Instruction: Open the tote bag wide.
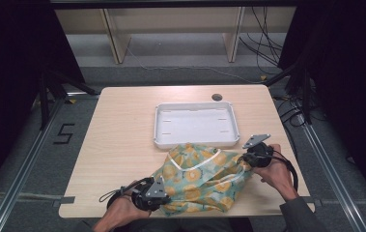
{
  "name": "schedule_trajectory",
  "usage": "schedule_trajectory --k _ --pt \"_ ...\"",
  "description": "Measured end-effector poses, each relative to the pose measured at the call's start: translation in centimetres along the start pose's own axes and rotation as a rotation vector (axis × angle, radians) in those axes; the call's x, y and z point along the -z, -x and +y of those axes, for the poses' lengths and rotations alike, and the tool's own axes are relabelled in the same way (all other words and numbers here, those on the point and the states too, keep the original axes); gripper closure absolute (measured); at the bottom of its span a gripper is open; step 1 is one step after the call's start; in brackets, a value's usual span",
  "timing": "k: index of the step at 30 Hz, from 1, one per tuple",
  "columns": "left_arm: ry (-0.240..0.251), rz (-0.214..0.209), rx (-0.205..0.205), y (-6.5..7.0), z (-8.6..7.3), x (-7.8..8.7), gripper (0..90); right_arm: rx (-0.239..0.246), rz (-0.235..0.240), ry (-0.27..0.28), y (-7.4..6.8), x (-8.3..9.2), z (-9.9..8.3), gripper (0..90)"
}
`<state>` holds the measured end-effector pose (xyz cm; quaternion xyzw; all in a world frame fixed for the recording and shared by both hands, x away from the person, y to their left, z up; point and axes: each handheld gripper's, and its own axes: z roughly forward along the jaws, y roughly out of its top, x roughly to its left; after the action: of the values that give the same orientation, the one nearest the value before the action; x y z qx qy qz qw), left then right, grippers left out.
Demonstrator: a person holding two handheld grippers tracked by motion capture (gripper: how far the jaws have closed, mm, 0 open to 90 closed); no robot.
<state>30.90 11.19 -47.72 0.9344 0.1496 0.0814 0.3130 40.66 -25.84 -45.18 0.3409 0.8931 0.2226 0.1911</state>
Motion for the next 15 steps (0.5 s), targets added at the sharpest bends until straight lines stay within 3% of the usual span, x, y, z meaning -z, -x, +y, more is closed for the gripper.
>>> schedule_trajectory --k 2,3,5,6,7,8,9,10,11,12,13,15 --pt "0.028 -0.004 0.021 -0.3 0.3 0.5 77.3 -0.009 -0.002 0.017 0.0 0.1 0.1 77.2" --pt "0.083 0.003 0.068 -0.1 0.6 0.7 71.5 -0.024 -0.006 0.032 0.0 0.4 0.2 71.9" --pt "0.104 0.015 0.076 -0.2 0.9 1.2 59.9 -0.034 -0.005 0.071 -0.4 1.4 0.5 66.3" --pt "0.133 0.025 0.090 -0.3 1.2 1.6 59.9 -0.034 -0.005 0.071 -0.4 1.4 0.5 66.3" --pt "0.184 0.035 0.104 -0.5 1.8 2.8 53.7 -0.047 0.010 0.127 -1.1 2.8 0.8 62.9" --pt "0.184 0.035 0.104 -0.5 1.8 2.8 53.2 -0.047 0.010 0.127 -1.1 2.8 0.8 62.9" --pt "0.223 0.042 0.133 -0.5 2.2 3.2 53.2 -0.032 0.008 0.151 -1.3 3.3 1.0 62.1" --pt "0.246 0.053 0.136 -0.7 2.6 3.8 51.0 -0.028 0.054 0.193 -2.2 4.6 1.4 61.1" --pt "0.278 0.089 0.150 -1.1 3.2 4.3 50.0 -0.029 0.062 0.215 -2.6 4.8 1.6 61.2" --pt "0.278 0.089 0.150 -1.1 3.2 4.3 48.4 -0.029 0.062 0.215 -2.6 4.8 1.6 61.2" --pt "0.265 0.123 0.169 -1.6 3.9 4.4 47.5 -0.011 0.110 0.255 -3.7 5.4 2.3 60.6" --pt "0.248 0.144 0.171 -1.9 4.5 4.1 47.0 0.009 0.123 0.271 -4.0 5.4 2.5 60.5"
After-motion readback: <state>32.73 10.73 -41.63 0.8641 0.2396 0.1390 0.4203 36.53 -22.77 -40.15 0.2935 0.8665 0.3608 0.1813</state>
